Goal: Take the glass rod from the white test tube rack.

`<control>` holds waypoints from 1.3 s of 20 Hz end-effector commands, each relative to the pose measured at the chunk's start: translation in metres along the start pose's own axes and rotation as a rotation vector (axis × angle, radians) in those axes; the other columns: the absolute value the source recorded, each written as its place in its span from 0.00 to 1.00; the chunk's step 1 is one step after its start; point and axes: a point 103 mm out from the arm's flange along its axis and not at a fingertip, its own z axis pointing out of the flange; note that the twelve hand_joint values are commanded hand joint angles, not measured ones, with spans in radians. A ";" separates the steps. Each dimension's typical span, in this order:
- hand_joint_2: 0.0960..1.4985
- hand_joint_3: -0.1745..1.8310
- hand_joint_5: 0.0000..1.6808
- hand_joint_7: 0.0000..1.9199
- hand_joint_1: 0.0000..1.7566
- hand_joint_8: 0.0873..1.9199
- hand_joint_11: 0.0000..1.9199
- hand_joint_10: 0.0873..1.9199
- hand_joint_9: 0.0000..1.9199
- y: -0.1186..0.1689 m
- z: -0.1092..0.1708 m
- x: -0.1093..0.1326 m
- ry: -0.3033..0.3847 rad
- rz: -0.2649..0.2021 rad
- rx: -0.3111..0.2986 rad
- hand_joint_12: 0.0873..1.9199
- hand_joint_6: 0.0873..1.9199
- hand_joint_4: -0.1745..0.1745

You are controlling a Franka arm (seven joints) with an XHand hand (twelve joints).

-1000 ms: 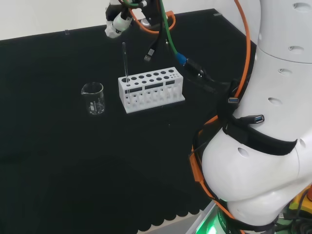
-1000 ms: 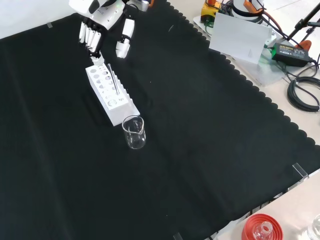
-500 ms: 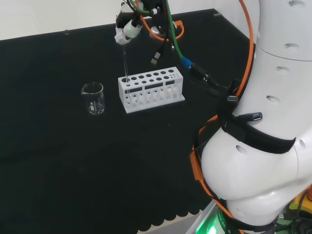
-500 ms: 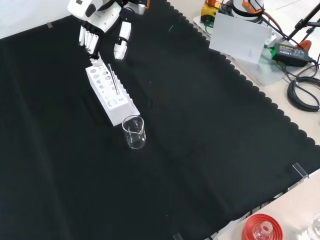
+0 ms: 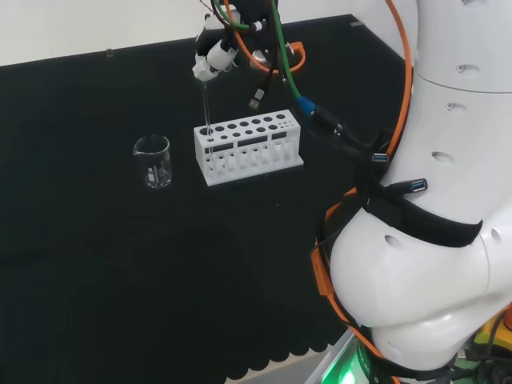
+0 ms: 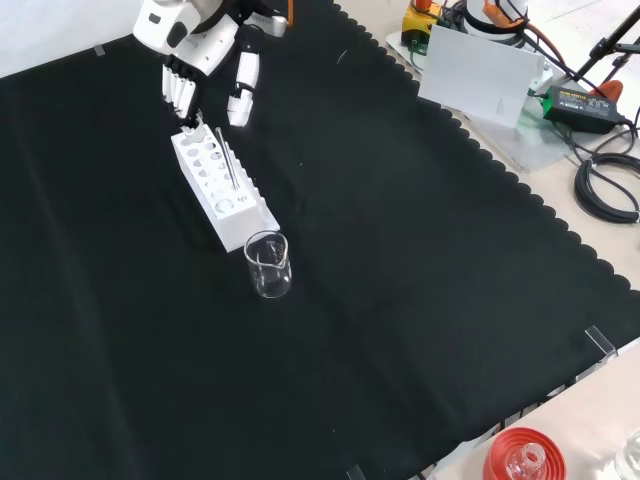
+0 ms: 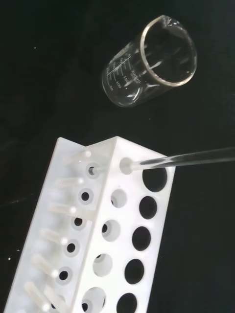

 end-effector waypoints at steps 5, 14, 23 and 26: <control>0.75 0.00 0.28 0.32 0.34 0.41 0.44 0.39 0.43 0.003 0.015 0.004 -0.022 0.001 0.050 0.65 0.37 0.37; 0.73 0.00 0.37 0.36 0.50 0.39 0.51 0.36 0.48 0.012 0.015 0.012 -0.083 -0.026 0.042 0.60 0.40 0.37; 0.75 0.00 0.44 0.41 0.59 0.36 0.61 0.30 0.55 0.017 0.021 0.009 -0.093 -0.038 0.002 0.55 0.40 0.30; 0.75 0.00 0.43 0.41 0.59 0.36 0.62 0.30 0.55 0.017 0.021 0.008 -0.090 -0.026 -0.004 0.55 0.41 0.30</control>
